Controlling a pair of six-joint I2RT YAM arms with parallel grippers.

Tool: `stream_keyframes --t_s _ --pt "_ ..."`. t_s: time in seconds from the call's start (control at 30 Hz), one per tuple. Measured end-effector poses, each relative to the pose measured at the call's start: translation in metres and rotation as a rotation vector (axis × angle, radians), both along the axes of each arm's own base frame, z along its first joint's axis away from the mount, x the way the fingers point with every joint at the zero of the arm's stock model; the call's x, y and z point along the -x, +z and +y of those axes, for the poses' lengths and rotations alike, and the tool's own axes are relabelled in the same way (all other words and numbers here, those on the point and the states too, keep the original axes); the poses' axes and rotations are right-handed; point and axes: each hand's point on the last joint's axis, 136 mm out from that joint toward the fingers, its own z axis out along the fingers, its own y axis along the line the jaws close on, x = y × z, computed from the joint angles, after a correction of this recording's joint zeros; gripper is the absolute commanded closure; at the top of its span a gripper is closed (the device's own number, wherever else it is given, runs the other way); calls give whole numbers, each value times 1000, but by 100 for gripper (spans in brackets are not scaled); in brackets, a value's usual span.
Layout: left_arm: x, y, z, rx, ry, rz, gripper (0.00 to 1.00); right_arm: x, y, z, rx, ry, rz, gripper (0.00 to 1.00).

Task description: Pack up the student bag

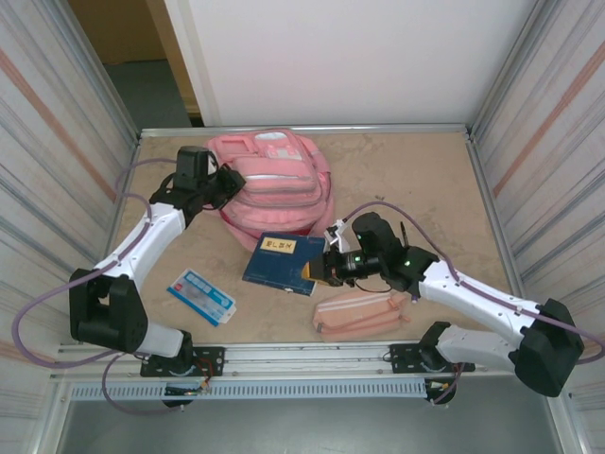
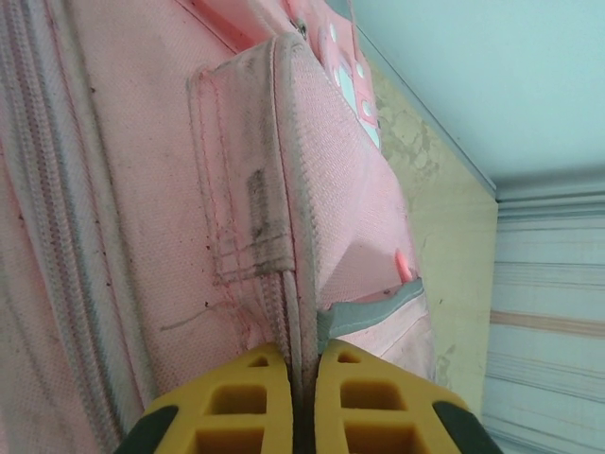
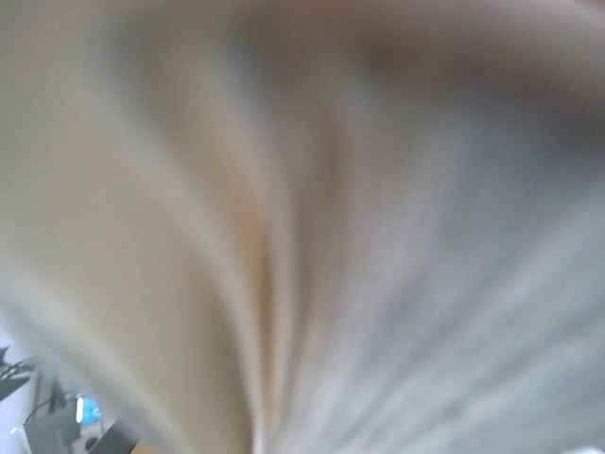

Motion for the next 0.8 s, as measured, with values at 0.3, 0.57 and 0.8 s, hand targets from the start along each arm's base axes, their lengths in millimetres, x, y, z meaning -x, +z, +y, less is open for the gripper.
stream_keyframes --t_s 0.3,0.57,0.8 --pt "3 1 -10 101 29 28 100 -33 -46 -9 18 -147 131 100" --pt "9 8 -19 203 18 45 100 -100 -25 -41 -60 -415 8 100" --pt "21 20 -22 240 -11 14 65 -121 17 -48 -151 -496 -183 100"
